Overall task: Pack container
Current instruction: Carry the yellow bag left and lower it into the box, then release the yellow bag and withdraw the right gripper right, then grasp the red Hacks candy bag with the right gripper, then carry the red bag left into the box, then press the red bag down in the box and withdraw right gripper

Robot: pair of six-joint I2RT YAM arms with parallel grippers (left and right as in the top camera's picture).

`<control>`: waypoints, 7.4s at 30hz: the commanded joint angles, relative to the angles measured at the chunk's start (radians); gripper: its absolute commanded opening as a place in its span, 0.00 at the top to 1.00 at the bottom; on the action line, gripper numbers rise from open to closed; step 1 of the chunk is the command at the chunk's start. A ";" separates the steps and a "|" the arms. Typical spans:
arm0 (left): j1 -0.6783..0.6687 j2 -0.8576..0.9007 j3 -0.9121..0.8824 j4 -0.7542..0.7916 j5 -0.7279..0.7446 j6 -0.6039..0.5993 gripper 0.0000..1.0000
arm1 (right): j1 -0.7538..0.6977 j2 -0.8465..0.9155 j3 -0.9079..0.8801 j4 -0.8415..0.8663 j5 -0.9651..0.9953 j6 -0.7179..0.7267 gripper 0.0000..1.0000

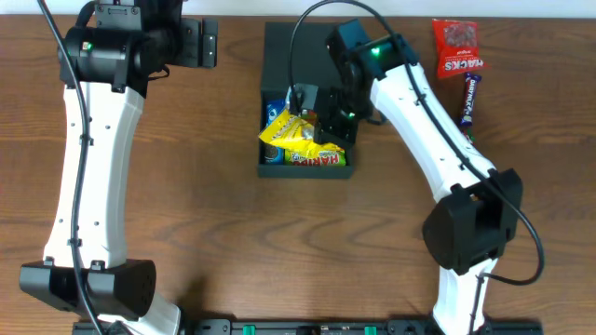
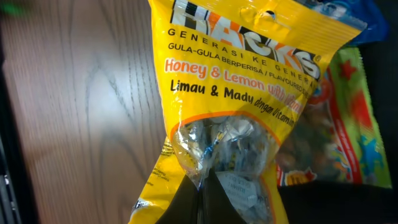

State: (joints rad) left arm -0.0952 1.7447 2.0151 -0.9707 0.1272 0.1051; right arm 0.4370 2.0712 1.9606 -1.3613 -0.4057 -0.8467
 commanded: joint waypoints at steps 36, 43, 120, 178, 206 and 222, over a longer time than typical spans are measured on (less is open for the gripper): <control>0.004 -0.013 0.010 0.003 -0.004 0.008 0.05 | -0.009 -0.061 -0.031 0.127 0.026 0.142 0.99; 0.004 -0.013 0.010 0.004 -0.004 0.014 0.05 | -0.007 0.026 -0.041 0.034 0.014 0.142 0.99; 0.004 -0.012 0.010 -0.013 -0.003 0.048 0.05 | -0.573 0.480 0.086 0.810 0.537 0.770 0.99; 0.004 -0.012 0.010 0.056 -0.004 0.053 0.05 | -0.070 0.159 0.313 0.124 -0.139 0.135 0.99; 0.004 -0.012 0.010 0.056 -0.004 0.052 0.05 | -0.047 0.299 0.349 0.143 -0.003 0.307 0.99; 0.004 -0.012 0.010 0.056 -0.003 0.052 0.05 | -0.495 0.188 0.346 0.087 0.199 1.022 0.99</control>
State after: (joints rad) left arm -0.0952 1.7447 2.0151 -0.9157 0.1272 0.1394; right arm 0.0296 2.2944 2.2944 -1.2491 -0.2691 -0.1169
